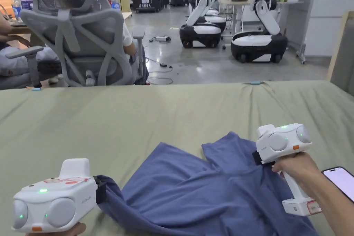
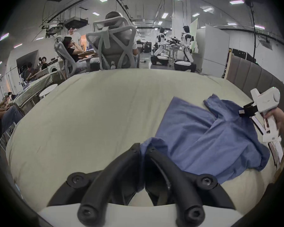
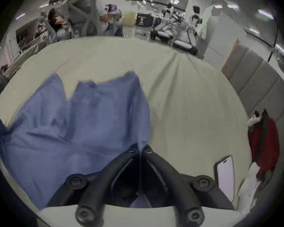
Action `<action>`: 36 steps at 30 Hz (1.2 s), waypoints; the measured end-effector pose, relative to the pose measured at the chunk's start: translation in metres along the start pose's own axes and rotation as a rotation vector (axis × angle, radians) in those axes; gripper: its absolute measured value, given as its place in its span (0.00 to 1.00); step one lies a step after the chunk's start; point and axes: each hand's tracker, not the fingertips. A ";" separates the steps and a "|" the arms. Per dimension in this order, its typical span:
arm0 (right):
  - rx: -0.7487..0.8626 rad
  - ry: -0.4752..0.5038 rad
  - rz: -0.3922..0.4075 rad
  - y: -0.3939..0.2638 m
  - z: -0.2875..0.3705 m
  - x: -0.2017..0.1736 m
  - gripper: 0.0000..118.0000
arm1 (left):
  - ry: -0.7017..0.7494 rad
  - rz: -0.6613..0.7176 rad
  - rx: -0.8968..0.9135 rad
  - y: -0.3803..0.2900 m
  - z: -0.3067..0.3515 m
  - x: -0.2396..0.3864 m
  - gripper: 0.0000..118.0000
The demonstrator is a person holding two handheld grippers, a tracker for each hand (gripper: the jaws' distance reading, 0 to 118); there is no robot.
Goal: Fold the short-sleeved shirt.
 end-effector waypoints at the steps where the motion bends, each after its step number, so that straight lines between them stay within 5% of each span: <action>1: 0.052 -0.013 -0.003 0.010 0.016 -0.001 0.02 | -0.003 -0.011 0.024 0.013 0.000 0.001 0.03; 11: 0.502 -0.170 -0.020 0.154 0.207 0.023 0.02 | -0.062 0.011 0.220 0.209 0.021 0.000 0.03; 18: 0.684 -0.277 -0.046 0.244 0.319 0.054 0.02 | 0.065 0.020 0.332 0.332 0.052 -0.010 0.03; 27: 0.756 -0.322 -0.090 0.285 0.356 0.077 0.02 | 0.159 0.010 0.423 0.393 0.061 -0.034 0.03; 36: 0.713 -0.318 -0.099 0.273 0.315 0.077 0.02 | 0.161 -0.022 0.441 0.385 0.039 -0.032 0.03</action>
